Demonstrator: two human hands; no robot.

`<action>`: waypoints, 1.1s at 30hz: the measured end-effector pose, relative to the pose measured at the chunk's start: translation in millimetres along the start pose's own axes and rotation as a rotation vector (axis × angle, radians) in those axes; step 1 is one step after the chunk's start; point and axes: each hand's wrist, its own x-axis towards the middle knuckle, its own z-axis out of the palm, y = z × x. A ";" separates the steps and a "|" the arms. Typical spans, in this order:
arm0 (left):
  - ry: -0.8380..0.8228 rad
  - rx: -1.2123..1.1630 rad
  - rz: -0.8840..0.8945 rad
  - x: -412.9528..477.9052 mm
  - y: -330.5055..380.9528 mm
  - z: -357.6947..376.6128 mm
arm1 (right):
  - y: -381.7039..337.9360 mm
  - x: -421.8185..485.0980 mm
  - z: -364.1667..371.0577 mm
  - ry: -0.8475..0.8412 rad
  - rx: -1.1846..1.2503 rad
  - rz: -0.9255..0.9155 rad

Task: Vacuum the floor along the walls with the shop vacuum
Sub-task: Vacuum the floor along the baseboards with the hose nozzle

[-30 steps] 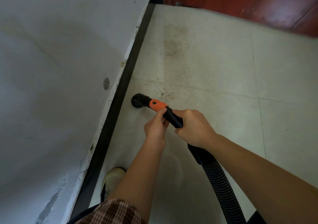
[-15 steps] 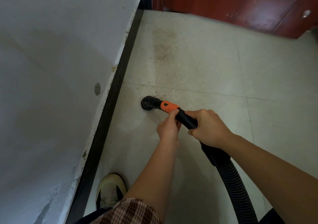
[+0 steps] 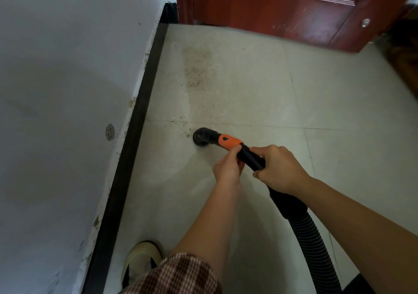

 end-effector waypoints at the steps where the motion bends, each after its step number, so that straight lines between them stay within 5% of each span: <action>1: -0.005 0.004 -0.006 0.5 -1.1 2.4 | 1.5 -0.3 -1.4 0.004 0.000 0.007; 33: -0.018 0.024 -0.034 16.3 21.4 10.0 | -9.8 24.7 1.0 0.049 0.017 0.051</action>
